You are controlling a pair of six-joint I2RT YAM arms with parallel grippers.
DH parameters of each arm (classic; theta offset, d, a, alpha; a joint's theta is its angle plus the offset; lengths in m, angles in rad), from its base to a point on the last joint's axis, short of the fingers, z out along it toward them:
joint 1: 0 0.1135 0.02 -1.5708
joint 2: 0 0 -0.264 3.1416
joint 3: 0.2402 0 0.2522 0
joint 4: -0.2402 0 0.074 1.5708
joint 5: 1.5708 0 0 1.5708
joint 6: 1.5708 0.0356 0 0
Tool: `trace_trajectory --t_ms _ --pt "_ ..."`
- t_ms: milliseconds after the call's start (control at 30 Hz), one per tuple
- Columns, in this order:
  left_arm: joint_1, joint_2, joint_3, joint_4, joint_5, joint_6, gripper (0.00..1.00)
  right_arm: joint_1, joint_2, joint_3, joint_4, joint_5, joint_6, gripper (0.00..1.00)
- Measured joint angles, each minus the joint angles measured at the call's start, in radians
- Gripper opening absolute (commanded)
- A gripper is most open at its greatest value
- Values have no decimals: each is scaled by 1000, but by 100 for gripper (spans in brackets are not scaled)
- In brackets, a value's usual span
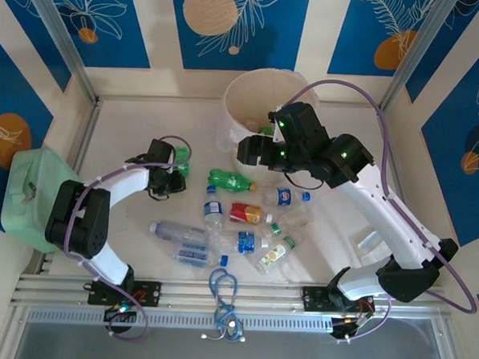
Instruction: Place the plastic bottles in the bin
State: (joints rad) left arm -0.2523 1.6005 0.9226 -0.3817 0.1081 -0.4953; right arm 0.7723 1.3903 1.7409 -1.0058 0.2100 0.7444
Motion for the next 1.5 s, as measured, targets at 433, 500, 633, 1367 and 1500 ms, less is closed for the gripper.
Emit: trace_trajectory --t_ms 433,500,633,1367,1500 --pt "0 -365 7 39 248 -82 28 -60 16 90 0 -51 32 81" --pt "0 -400 10 86 323 -129 28 -68 33 126 6 -85 33 82" --pt "0 -455 18 241 483 -243 30 -68 79 213 21 -153 23 85" --pt "-182 -266 0 1404 824 -1048 27 -134 257 399 183 -421 -31 92" --pt "-200 -266 5 1433 835 -1054 27 -138 297 455 182 -408 -46 89"
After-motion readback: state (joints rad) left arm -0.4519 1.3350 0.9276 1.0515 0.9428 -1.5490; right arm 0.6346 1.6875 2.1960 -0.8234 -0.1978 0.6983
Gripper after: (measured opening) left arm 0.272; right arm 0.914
